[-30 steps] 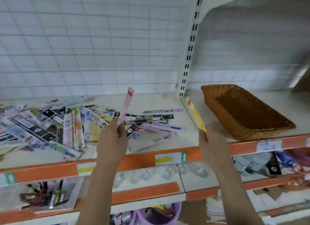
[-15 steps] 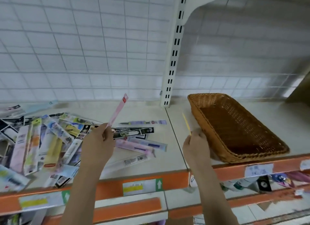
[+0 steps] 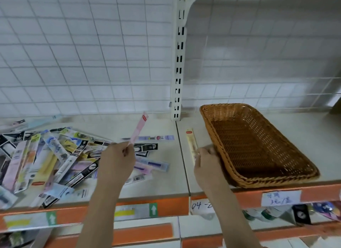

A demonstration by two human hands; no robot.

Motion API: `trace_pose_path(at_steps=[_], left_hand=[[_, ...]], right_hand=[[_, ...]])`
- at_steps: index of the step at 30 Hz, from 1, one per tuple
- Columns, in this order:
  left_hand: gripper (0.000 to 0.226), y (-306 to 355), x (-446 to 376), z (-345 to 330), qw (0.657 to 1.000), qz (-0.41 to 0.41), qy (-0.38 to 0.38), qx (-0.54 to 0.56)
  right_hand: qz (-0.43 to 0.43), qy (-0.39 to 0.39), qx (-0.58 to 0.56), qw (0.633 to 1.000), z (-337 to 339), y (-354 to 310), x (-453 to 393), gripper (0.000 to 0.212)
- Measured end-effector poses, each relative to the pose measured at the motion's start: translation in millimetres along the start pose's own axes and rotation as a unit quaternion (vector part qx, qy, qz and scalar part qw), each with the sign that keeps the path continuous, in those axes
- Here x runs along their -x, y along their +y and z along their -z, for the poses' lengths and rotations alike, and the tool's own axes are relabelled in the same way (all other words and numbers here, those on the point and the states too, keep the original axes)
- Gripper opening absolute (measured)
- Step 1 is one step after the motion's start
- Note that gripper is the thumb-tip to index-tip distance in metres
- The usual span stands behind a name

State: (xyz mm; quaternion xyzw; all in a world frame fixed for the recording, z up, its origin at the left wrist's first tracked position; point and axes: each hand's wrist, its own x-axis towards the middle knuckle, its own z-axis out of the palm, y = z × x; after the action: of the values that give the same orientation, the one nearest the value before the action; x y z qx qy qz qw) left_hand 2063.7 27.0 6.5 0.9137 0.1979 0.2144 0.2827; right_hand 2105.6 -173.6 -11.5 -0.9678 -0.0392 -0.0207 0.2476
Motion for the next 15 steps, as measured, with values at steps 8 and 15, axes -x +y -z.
trace_pose_path(at_steps=[8,15], left_hand=[[0.023,78.2,15.0,-62.2,0.995,-0.043,-0.087,0.004],[0.036,94.6,29.4,-72.7,0.985,-0.029,-0.169,-0.005]], right_hand=[[0.074,0.043,0.052,0.995,0.9,17.9,16.7,0.052],[0.087,0.005,0.084,0.993,7.0,23.1,25.3,0.042]])
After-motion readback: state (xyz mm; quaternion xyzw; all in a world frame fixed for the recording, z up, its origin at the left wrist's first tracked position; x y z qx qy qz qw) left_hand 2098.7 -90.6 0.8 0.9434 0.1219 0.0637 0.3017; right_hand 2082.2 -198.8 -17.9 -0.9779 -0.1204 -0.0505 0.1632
